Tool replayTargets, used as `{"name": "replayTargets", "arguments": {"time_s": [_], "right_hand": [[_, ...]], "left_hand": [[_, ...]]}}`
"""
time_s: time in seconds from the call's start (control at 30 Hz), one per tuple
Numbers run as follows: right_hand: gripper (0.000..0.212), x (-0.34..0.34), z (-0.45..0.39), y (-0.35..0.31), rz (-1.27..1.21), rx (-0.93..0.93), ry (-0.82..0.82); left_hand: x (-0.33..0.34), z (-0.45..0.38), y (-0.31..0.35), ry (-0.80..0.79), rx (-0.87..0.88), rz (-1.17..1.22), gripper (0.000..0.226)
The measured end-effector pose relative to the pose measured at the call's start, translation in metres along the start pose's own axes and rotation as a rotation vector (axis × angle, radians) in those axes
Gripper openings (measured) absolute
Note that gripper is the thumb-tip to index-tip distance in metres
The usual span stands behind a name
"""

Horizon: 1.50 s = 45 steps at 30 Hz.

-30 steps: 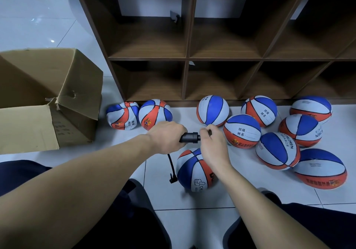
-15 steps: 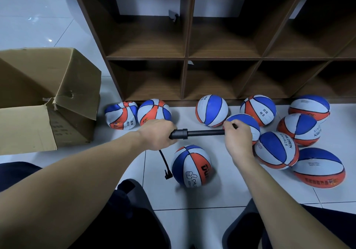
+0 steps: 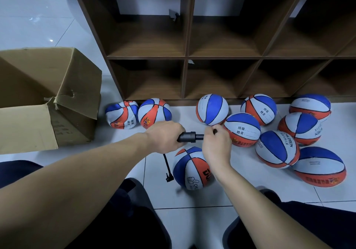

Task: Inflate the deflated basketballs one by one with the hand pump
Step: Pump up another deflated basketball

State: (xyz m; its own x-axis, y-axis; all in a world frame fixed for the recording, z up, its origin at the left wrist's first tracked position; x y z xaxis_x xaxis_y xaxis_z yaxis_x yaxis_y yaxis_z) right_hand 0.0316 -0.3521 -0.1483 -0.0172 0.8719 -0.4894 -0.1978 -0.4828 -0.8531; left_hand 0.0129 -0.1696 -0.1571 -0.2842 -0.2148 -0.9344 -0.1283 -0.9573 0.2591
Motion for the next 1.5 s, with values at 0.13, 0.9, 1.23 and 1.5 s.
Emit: {"name": "replayTargets", "arguments": {"time_s": [0.13,0.9,1.23,1.5], "right_hand": [[0.029,0.009,0.0,0.004,0.011,0.018,-0.067],[0.035,-0.031,-0.045,0.005,0.014,0.064,-0.044],[0.035,-0.025,-0.036,0.012,-0.031,0.082,0.033],[0.033,0.002,-0.021,0.0,-0.017,0.037,-0.028]], "left_hand": [[0.0,-0.002,0.005,-0.007,0.014,-0.018,0.031],[-0.001,0.002,-0.028,-0.038,-0.056,0.057,0.023],[-0.003,0.002,-0.027,-0.058,-0.089,0.004,0.025],[-0.013,-0.005,-0.001,-0.005,-0.043,-0.042,0.029]]}}
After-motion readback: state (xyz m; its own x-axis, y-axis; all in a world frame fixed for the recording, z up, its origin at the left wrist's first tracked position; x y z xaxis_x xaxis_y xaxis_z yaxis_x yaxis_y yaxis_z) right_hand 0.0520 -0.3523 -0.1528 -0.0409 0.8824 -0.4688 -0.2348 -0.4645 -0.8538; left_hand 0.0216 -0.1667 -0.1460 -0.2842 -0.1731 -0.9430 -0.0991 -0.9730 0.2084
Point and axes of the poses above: each hand's wrist, its own z-axis away from the middle knuckle, its own x-axis out of the palm, y = z × x, the point moved 4 cm from there along -z, towards the middle knuckle, and after that the axes turned 3 degrees about x, right-handed, at the moved point
